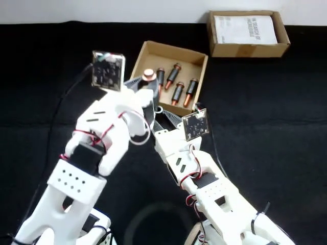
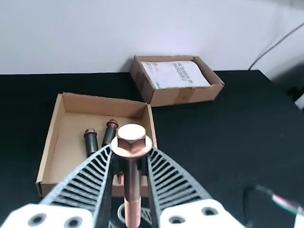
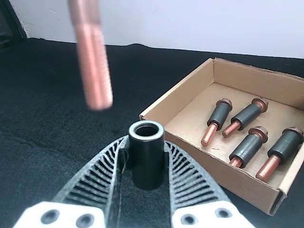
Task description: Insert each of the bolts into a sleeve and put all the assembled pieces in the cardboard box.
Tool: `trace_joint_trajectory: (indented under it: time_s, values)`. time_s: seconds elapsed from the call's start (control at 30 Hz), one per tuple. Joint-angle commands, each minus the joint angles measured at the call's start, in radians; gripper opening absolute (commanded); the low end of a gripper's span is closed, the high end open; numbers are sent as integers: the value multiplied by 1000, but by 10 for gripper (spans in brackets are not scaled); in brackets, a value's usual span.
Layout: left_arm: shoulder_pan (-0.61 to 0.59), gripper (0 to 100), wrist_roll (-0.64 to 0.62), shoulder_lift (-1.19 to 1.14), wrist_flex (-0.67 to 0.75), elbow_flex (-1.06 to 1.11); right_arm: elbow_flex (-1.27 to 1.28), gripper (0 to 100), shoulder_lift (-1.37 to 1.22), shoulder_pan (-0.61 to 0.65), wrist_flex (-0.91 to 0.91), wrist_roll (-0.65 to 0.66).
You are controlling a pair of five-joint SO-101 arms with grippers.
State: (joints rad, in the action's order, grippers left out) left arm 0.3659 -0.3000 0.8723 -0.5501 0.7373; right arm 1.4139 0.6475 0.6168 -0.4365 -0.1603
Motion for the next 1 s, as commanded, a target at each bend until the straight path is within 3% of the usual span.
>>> trace_joint_trajectory:
  time_s: [0.0, 0.3, 0.47, 0.73, 0.97]
  values:
    - [2, 9, 9, 59, 75, 39, -38, 6, 15, 5, -18, 11]
    - [2, 9, 11, 59, 226, 110, -39, 6, 15, 7, -15, 11]
    - [7, 9, 97, 58, 250, 136, -44, 6, 15, 7, -15, 11]
    - [8, 9, 135, 58, 454, 302, -44, 6, 15, 7, -15, 12]
    - [19, 9, 132, 58, 460, 302, -44, 6, 15, 7, -15, 12]
